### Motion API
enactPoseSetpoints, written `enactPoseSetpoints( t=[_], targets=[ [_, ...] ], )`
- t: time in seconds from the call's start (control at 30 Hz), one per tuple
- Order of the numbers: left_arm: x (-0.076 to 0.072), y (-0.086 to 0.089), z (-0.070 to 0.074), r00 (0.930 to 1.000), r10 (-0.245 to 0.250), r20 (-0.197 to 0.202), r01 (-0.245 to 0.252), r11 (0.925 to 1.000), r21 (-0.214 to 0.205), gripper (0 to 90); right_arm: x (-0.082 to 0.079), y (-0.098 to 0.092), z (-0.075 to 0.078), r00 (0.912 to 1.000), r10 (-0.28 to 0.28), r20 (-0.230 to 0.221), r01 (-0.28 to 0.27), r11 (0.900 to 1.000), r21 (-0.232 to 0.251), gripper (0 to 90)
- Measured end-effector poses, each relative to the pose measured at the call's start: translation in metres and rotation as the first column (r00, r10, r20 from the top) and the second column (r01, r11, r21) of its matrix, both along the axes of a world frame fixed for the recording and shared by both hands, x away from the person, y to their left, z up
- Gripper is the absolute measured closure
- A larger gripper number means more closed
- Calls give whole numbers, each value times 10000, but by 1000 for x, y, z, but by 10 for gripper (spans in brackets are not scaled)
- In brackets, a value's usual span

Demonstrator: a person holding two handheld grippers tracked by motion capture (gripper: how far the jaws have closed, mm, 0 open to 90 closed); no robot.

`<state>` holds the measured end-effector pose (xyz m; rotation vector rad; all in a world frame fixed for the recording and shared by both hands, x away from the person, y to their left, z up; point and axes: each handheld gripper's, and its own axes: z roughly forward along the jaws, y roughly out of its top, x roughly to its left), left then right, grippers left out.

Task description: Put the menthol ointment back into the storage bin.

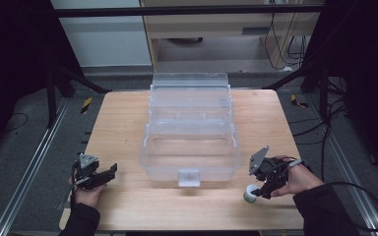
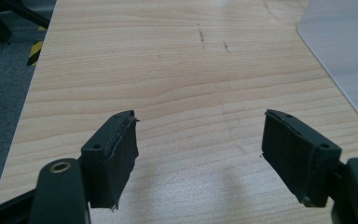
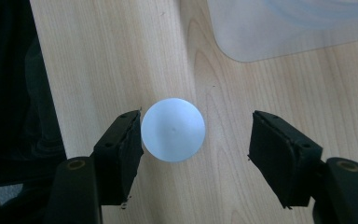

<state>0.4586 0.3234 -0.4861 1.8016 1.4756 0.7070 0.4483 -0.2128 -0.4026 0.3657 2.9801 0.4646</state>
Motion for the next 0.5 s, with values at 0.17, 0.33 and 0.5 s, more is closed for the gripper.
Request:
enactPoseSetpoints(
  t=[0.17,0.33,0.5],
  targets=[
    [0,0,0,10000,6,-1,-6,10000,7,258,0,2,-5,9996,247,-101,-250,9992,-311,351],
    [0,0,0,10000,-5,-5,5,10000,3,259,-1,4,-11,9993,313,-200,-322,9983,-479,358],
    [0,0,0,10000,-5,-9,5,10000,-2,259,-1,8,-17,9980,547,-314,-569,9957,-737,373]
  ],
)
